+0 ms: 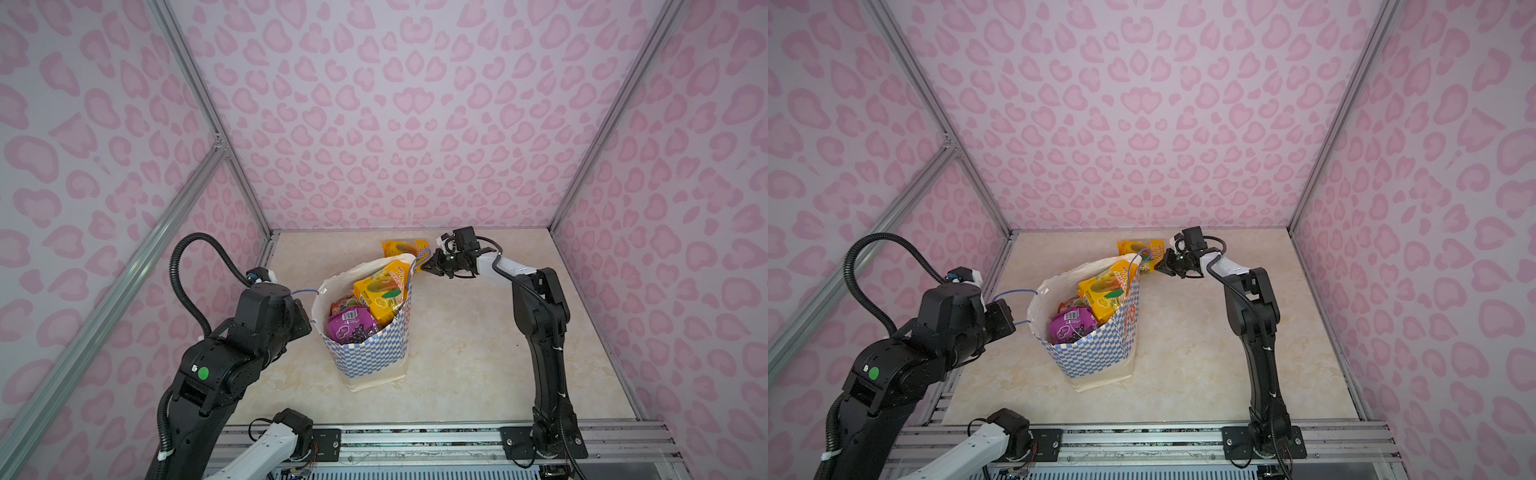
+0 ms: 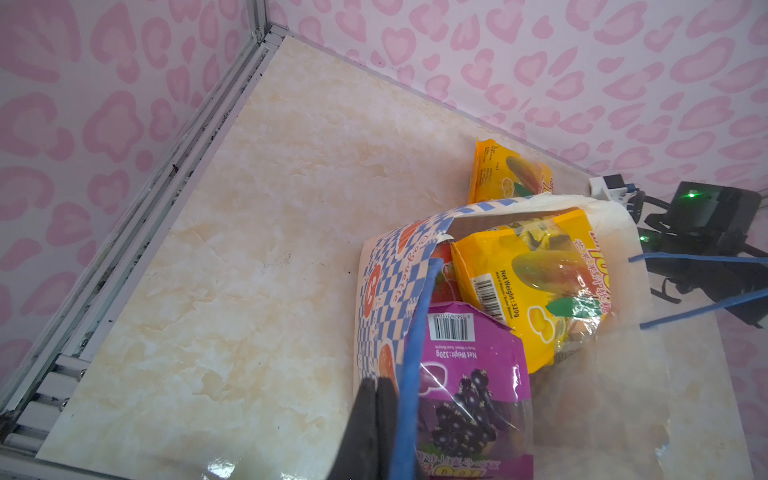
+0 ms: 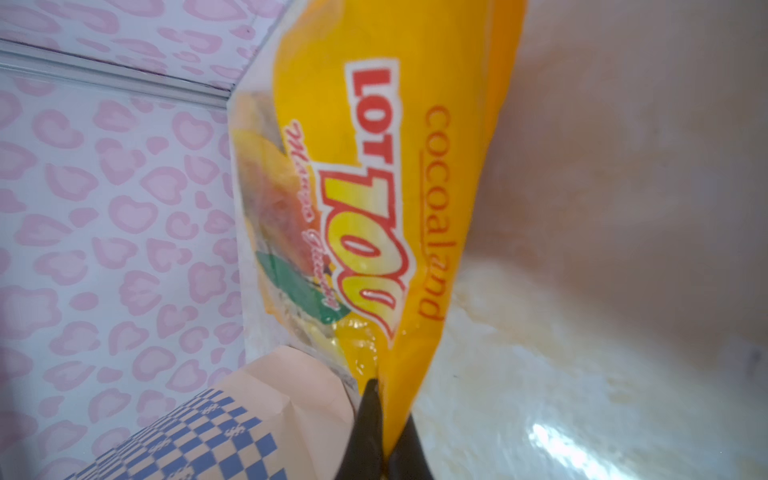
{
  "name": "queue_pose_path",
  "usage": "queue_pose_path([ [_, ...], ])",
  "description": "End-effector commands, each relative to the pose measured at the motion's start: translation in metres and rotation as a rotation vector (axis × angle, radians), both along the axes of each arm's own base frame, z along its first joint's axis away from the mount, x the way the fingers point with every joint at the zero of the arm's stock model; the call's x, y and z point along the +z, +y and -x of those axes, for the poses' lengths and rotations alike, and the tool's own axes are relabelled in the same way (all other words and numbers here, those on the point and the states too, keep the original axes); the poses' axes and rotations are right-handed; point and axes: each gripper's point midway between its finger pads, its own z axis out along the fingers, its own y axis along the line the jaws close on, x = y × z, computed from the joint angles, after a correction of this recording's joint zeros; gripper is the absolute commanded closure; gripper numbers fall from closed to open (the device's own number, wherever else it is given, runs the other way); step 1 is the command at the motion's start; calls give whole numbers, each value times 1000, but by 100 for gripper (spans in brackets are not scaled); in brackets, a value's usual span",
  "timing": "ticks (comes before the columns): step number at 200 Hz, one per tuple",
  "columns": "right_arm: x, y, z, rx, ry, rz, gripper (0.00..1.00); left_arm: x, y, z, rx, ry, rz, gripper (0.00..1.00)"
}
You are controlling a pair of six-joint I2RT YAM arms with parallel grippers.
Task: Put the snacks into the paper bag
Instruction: 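Close the right gripper on the last yellow mango bag, then lift the yellow mango bag with the right gripper and draw it back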
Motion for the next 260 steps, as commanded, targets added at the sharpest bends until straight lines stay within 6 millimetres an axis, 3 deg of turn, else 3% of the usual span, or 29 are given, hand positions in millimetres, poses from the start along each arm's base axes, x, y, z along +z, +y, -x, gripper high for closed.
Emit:
queue_pose_path([
  [1, 31, -4, -1, -4, -96, -50, 100, 2, -5, -6, -14, -18, 15, 95],
  [26, 54, -22, 8, -36, -138, -72, 100, 2, -8, -9, -25, -16, 17, 95],
  [31, 45, -28, 16, -44, -114, -69, 100, 1, -9, -10, -26, -14, 16, 95],
  [63, 63, -56, 37, -104, -143, -102, 100, -1, -11, -12, -33, -11, 18, 95],
  [130, 80, -100, 89, -180, -162, -75, 100, -2, -15, -17, -45, -12, 16, 95],
  [173, 108, -120, 118, -213, -203, -51, 100, -2, -19, -22, -56, -13, 21, 95],
  [254, 153, -137, 156, -228, -260, -13, 100, -1, -25, -29, -74, -16, 31, 95],
  [260, 158, -137, 158, -228, -267, -11, 100, -11, -25, -29, -72, 8, 20, 95],
])
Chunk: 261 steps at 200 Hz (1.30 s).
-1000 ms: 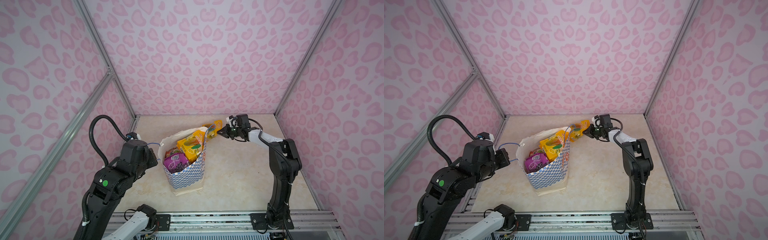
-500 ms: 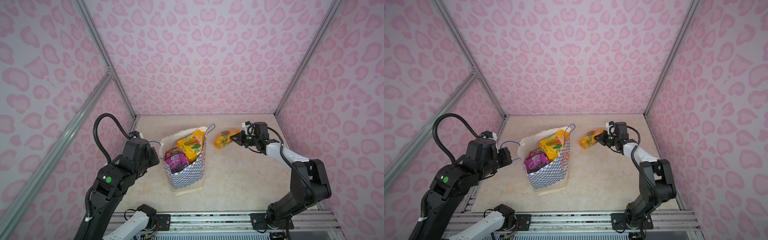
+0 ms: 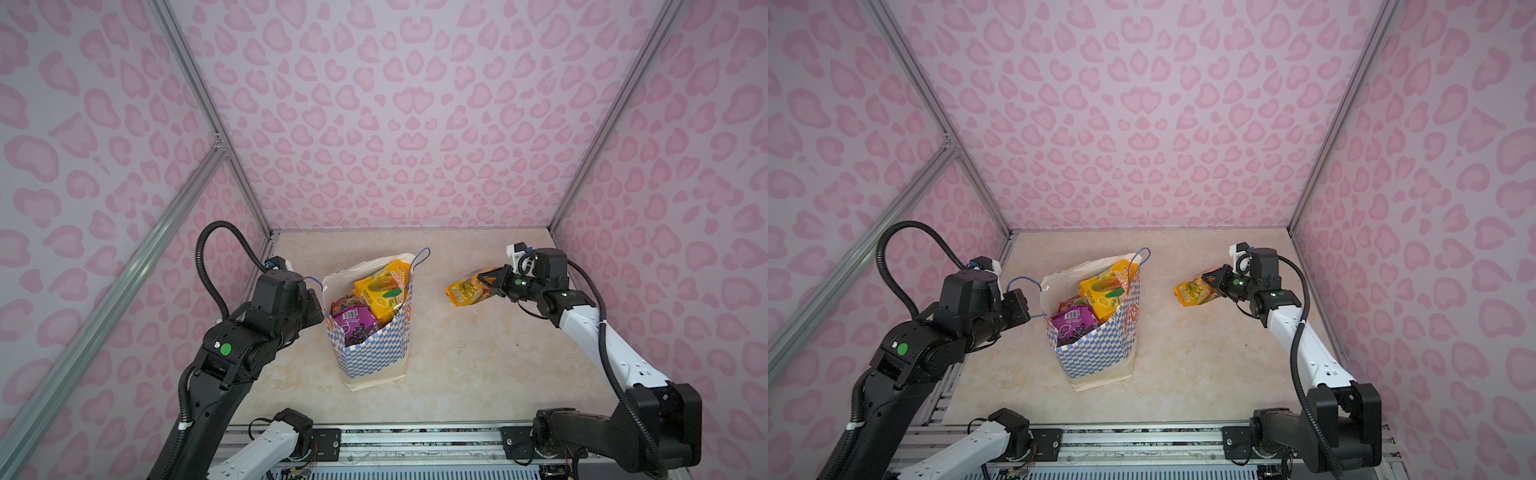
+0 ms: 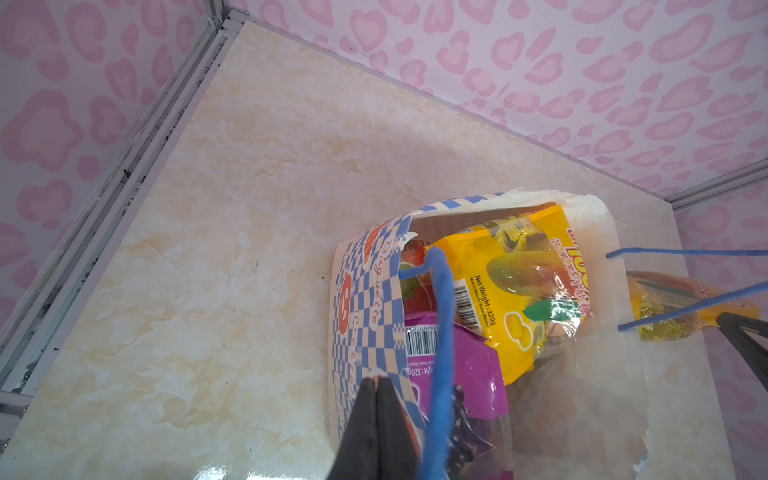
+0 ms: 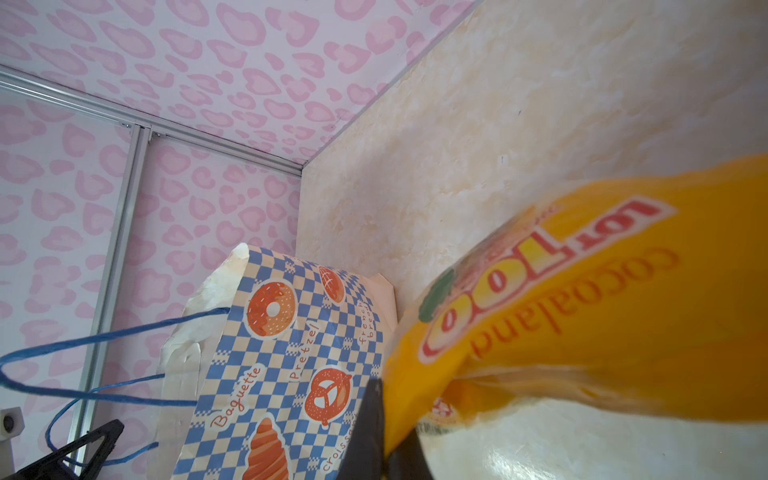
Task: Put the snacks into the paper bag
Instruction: 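Lift the yellow mango bag with the right gripper and draw it back, then carry the yellow mango bag with the right gripper over the paper bag opening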
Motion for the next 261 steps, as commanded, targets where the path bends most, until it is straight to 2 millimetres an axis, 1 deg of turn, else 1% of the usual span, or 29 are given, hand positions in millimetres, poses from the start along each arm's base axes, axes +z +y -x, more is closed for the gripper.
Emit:
queue_pose_path([
  [1, 19, -1, 4, 15, -60, 18, 100, -6, -3, -4, -9, -1, -2, 95],
  [34, 48, -5, 12, -8, -102, 24, 100, -7, -2, -4, -8, 1, -4, 95],
  [58, 75, -5, 16, -16, -147, 13, 100, -4, -2, -4, -7, -9, -6, 95],
  [97, 120, -4, 24, -18, -225, 2, 100, -5, -2, -4, -9, -5, -6, 95],
  [132, 160, 2, 32, -27, -314, 5, 100, -7, -2, -4, -10, -2, -7, 95],
  [155, 179, 10, 33, -8, -338, 5, 100, -7, -3, -5, -13, 0, -4, 95],
  [173, 195, 20, 33, 13, -368, 8, 100, -7, -4, -6, -16, 2, -4, 95],
  [181, 207, 25, 34, 22, -392, 4, 100, -8, -4, -6, -17, 2, -3, 95],
  [188, 209, 30, 32, 34, -396, 4, 100, -7, -5, -5, -19, 1, 1, 95],
  [189, 217, 31, 34, 35, -413, 1, 100, -7, -5, -5, -19, 1, 1, 95],
  [191, 224, 32, 35, 38, -428, -2, 100, -7, -5, -5, -18, 1, 1, 95],
  [204, 243, 45, 37, 67, -466, -13, 100, -8, -6, -5, -22, 4, 6, 95],
  [229, 274, 79, 45, 147, -527, -17, 100, -9, -7, -5, -24, 8, 11, 95],
  [233, 274, 84, 44, 158, -523, -12, 100, -9, -7, -5, -23, 8, 12, 95],
  [234, 278, 86, 46, 164, -533, -16, 100, -9, -7, -5, -23, 8, 12, 95],
  [256, 294, 122, 54, 243, -560, -28, 100, -11, -8, -4, -25, 11, 20, 96],
  [261, 300, 131, 59, 265, -568, -35, 100, -11, -8, -4, -24, 9, 21, 96],
])
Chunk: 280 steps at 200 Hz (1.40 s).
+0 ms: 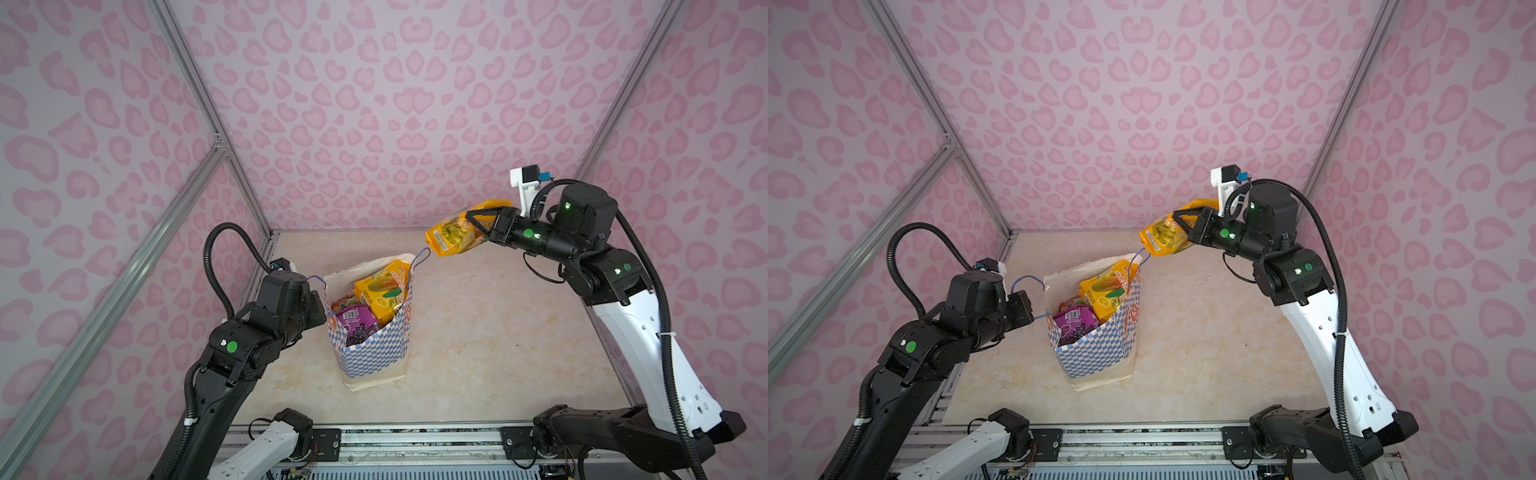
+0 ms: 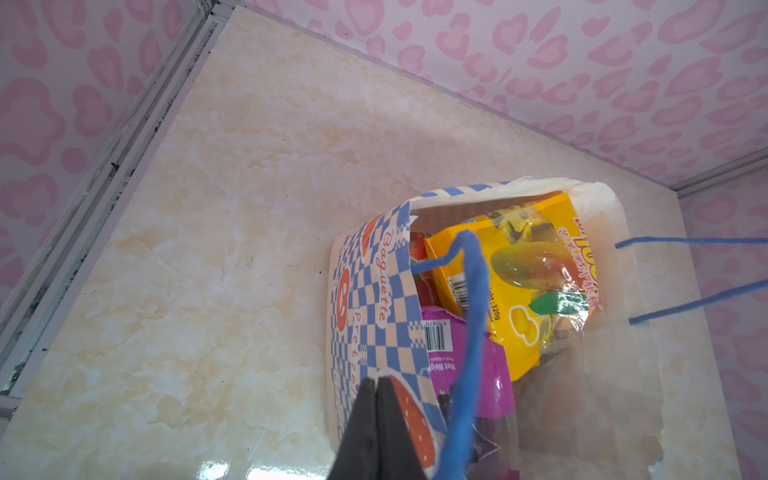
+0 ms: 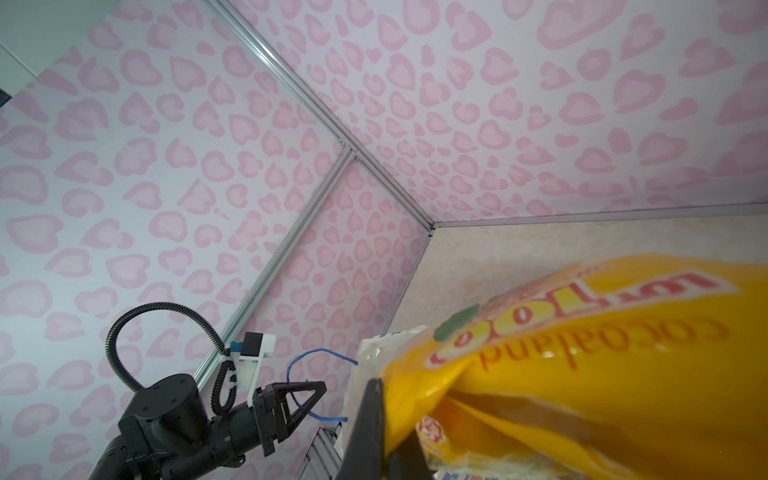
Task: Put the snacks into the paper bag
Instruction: 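Carry the yellow mango bag with the right gripper over the paper bag opening, then lower the yellow mango bag into the paper bag and open the right gripper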
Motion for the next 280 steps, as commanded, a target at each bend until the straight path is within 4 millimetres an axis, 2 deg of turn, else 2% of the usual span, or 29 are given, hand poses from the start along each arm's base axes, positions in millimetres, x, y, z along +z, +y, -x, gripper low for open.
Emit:
queue_pose_path([
  [1, 25, 28, 7, 58, -91, 0, 100, 2, -3, -1, -5, -12, 20, 96],
  [25, 31, 71, 20, 151, -101, 14, 100, 1, -3, -1, -5, -11, 23, 96],
  [48, 23, 110, 37, 244, -92, 30, 100, 1, -3, -1, -7, -14, 23, 95],
  [74, -4, 145, 49, 318, -44, 75, 100, 1, -4, -1, -11, -15, 25, 96],
  [104, -39, 172, 58, 384, 15, 134, 100, 2, -4, -1, -11, -17, 25, 96],
  [162, -98, 187, 61, 454, 132, 255, 100, 3, -4, 1, -16, -26, 36, 96],
  [200, -127, 180, 65, 453, 180, 328, 100, 3, -1, 4, -11, -30, 30, 95],
  [246, -173, 174, 68, 456, 263, 414, 100, 2, -2, 3, -14, -31, 27, 96],
  [280, -191, 170, 67, 451, 292, 467, 100, 2, -3, 2, -18, -31, 28, 96],
])
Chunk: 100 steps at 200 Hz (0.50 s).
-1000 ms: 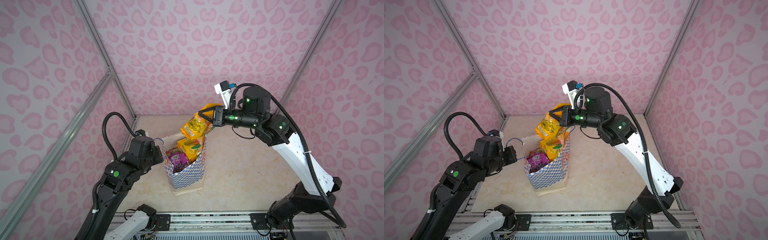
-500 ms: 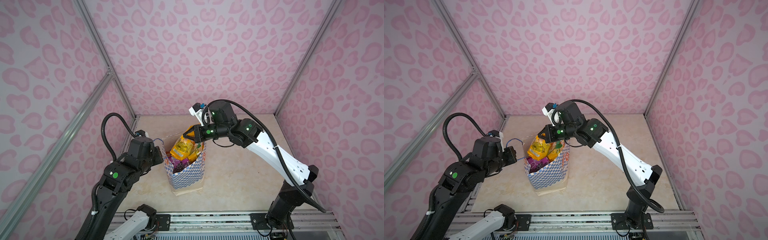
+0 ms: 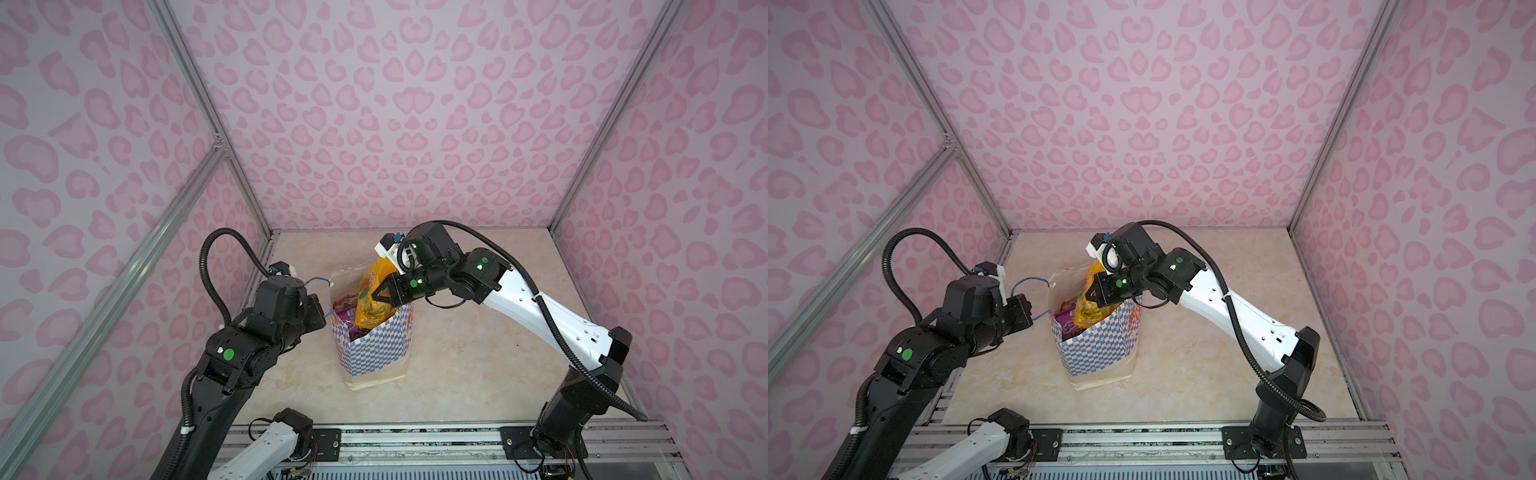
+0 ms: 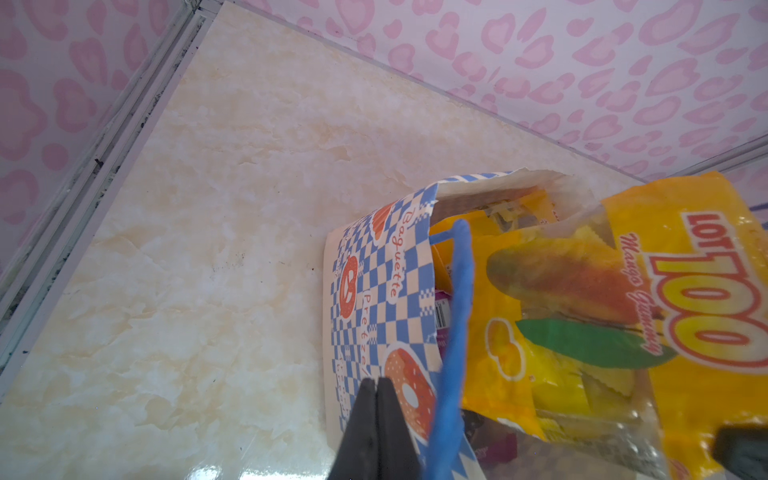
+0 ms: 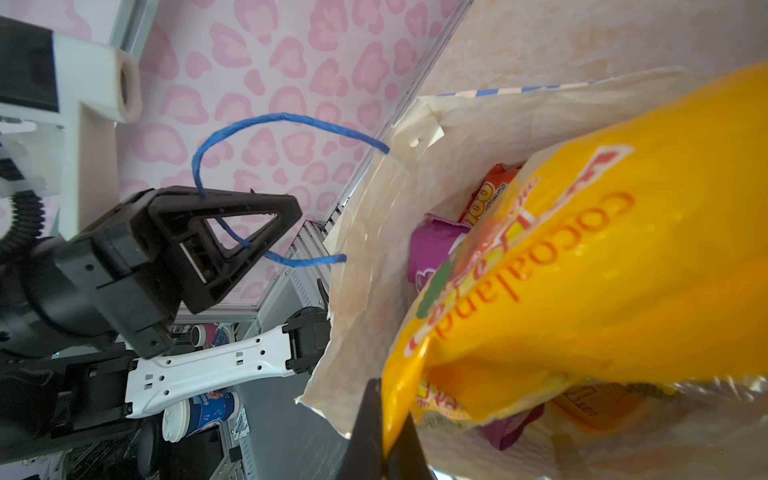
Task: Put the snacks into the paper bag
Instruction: 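Lower the yellow mango bag into the paper bag and open the right gripper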
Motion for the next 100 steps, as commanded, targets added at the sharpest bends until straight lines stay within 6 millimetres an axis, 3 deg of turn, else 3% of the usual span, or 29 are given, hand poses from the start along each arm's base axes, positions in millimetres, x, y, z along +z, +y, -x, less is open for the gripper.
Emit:
queue_pose_path([
  [1, -15, -2, -4, -1, -8, 48, 100, 3, -2, -4, -1, -20, 6, 96],
  [41, -31, -4, -9, -12, -11, 109, 92, 2, -2, -5, 0, -16, 4, 95],
  [84, -30, -12, -10, -24, -57, 167, 71, 3, 0, -5, 5, -19, -2, 95],
  [100, -29, -21, -12, -39, -86, 208, 59, 2, 0, -5, 5, -14, -7, 95],
])
